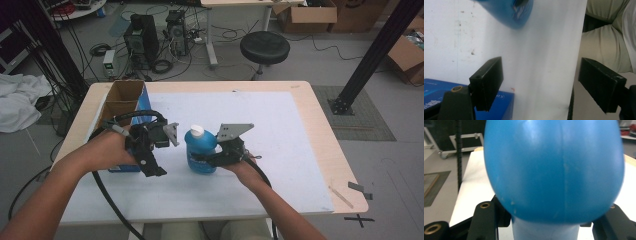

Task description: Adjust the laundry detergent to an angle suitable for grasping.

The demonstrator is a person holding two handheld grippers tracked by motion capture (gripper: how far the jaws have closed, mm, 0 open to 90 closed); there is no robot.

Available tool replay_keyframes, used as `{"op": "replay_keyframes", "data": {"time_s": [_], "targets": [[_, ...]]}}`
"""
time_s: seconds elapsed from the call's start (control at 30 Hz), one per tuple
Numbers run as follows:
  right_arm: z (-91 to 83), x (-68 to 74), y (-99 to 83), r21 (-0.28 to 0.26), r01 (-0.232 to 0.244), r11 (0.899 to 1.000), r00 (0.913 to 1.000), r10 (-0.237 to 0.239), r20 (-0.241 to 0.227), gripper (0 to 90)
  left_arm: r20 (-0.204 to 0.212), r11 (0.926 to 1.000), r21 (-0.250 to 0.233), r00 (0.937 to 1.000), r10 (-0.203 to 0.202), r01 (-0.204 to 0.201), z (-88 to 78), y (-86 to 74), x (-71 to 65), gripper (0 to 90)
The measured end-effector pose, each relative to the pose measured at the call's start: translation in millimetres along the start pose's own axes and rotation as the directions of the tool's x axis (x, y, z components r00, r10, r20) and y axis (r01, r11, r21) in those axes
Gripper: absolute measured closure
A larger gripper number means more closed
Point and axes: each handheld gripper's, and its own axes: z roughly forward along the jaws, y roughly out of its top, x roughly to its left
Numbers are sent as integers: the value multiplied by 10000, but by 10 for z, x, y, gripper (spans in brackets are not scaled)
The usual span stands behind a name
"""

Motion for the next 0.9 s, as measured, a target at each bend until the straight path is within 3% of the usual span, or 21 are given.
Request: {"op": "replay_keyframes", "data": {"time_s": [0.4,0.57,0.73,0.9], "targets": [[-376,-166,-43,81,640,9979,9921,-628,-1089,438,-1,10000,1,10000,-75,75,13,54,12,207],[-466,-205,-111,-222,684,9974,9825,-712,-1723,438,-18,10000,-34,10000,-86,86,21,75,21,207],[-465,-195,-140,-132,1061,9943,9707,-1064,-2156,439,24,10000,33,10000,-82,82,41,105,21,208],[-449,-219,-167,-145,1067,9942,9610,-1068,-2549,439,19,9999,113,10000,-58,58,37,115,30,207]]}}
